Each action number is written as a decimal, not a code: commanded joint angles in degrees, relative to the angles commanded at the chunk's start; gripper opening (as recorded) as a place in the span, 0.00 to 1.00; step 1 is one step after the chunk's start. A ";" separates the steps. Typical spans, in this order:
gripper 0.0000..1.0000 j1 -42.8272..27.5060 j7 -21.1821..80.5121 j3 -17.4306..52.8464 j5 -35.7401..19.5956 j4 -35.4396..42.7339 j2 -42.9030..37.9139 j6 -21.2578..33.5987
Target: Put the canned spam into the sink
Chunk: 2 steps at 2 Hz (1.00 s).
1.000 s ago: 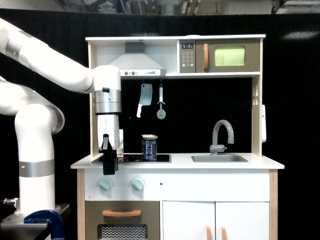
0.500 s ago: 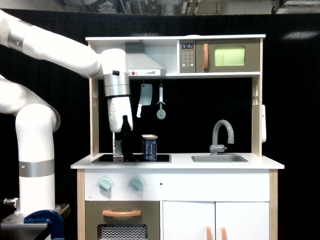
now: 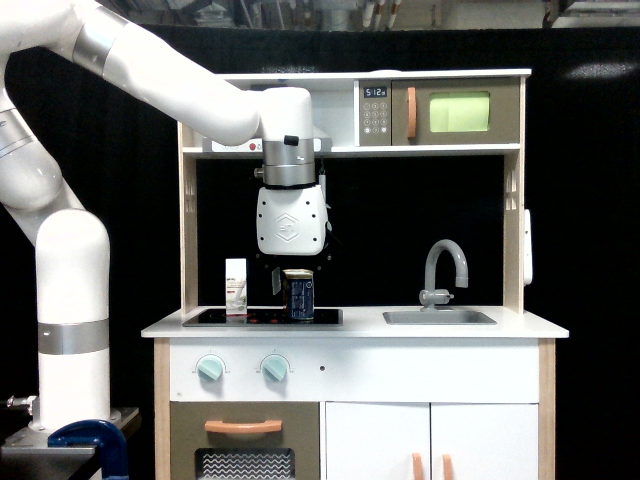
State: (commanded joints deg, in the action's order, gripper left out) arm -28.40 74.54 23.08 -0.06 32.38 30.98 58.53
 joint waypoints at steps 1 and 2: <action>1.00 -6.52 12.00 3.76 -7.50 4.47 -4.64 2.54; 1.00 -8.94 13.65 3.25 -12.06 3.40 -5.90 0.44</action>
State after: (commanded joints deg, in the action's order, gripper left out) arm -37.33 88.19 26.33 -12.12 35.78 25.08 58.97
